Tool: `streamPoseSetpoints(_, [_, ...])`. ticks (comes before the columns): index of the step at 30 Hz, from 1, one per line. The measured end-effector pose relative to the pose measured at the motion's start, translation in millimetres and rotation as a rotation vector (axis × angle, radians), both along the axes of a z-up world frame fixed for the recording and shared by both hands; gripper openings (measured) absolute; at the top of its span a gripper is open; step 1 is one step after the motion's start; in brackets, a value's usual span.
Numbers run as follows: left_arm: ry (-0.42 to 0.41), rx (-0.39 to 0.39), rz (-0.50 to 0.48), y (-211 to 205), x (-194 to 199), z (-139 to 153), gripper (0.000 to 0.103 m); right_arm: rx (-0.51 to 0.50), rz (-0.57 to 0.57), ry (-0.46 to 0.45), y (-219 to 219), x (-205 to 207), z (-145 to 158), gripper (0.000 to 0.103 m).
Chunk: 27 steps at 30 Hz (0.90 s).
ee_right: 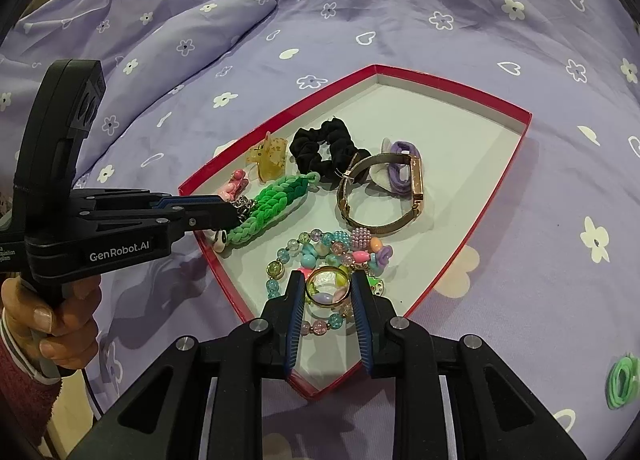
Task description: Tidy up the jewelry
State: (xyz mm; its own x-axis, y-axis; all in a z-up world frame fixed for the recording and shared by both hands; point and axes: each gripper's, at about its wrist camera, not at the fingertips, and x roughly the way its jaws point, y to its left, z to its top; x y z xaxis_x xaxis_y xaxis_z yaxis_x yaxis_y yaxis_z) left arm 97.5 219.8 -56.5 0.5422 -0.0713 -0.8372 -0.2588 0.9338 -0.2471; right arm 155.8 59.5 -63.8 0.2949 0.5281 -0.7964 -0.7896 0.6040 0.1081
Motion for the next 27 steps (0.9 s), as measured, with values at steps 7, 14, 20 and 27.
streamPoseSetpoints(7, [-0.006,0.004,-0.002,0,-1,3,0.02,0.003,0.001,0.006,0,0,0,0.025])
streamPoseSetpoints(14, [-0.016,0.008,0.003,-1,-4,9,0.024,0.013,-0.006,0.006,-2,-1,2,0.027])
streamPoseSetpoints(20, [-0.042,0.014,0.015,-3,-13,23,0.039,0.064,-0.044,0.005,-18,-3,16,0.031])
streamPoseSetpoints(27, [-0.076,0.024,0.056,-8,-34,38,0.079,0.248,-0.103,0.043,-55,-11,40,0.08])
